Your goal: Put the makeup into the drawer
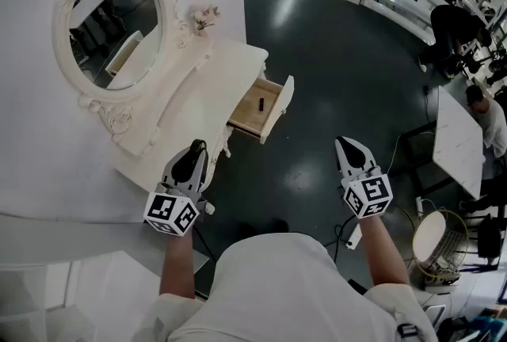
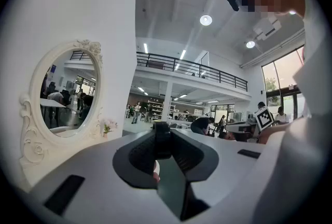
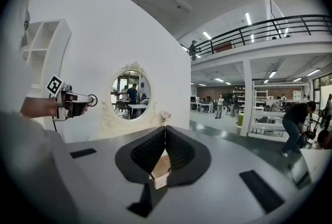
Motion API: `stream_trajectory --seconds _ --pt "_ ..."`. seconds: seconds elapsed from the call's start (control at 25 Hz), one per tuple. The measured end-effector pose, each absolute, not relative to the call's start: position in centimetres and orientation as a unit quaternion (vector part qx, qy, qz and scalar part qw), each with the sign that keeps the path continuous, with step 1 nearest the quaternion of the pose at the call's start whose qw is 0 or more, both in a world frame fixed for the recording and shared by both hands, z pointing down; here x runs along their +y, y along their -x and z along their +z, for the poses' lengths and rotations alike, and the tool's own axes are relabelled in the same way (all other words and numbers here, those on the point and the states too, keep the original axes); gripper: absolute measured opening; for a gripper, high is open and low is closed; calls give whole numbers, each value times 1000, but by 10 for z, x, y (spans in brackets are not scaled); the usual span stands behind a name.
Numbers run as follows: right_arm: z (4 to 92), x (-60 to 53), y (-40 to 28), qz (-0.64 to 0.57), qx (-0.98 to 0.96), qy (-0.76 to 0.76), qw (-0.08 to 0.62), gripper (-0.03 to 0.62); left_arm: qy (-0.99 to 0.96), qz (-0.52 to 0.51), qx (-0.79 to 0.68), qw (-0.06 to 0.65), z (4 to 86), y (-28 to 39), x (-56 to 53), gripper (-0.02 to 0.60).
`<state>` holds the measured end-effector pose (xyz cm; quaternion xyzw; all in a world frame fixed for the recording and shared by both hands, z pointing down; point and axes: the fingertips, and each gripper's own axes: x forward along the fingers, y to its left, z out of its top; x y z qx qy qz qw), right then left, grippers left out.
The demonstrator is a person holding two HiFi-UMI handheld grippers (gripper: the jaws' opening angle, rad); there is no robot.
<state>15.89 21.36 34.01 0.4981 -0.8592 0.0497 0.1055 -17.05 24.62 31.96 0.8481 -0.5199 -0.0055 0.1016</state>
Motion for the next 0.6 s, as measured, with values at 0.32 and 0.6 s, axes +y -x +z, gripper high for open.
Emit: stream_trajectory --seconds 0.32,0.6 --pt "339 213 -157 49 -858 -500 104 28 -850 -8 -518 101 318 171 245 77" --pt "339 214 -153 56 -856 -504 99 29 -851 -7 -515 103 319 177 245 77"
